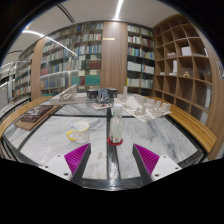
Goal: Pour water
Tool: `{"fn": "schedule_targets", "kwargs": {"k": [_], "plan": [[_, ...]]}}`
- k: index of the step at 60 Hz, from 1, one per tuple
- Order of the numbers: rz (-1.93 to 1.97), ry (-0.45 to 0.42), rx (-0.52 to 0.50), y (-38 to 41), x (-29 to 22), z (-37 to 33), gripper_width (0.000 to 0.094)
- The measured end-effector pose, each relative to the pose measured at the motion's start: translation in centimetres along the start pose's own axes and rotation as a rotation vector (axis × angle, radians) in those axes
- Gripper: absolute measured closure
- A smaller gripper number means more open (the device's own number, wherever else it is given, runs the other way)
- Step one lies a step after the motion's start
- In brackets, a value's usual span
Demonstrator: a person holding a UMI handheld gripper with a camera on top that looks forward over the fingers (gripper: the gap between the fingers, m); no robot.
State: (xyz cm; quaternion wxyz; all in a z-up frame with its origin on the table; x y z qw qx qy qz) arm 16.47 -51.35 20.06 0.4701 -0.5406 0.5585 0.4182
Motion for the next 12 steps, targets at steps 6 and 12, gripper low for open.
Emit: {"fn": "schedule_targets", "kwargs": {"k": [6,12], "plan": [[-0.018,-0.004,0.008,0.1,-0.1,-1.2,0.0079],[-0.05,-0.003,0.017,-0.2,-0.1,-1.8,0.0079]]}}
Point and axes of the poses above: the point between the fingertips, and its own axes, seen from behind it with the camera up: y to the left, x down, z forward, the way the camera looks, the point moved 9 cm from there along -z, backward, against the way the camera looks, and after that the axes turned 10 degrees about -y, right-handed, at the moved point
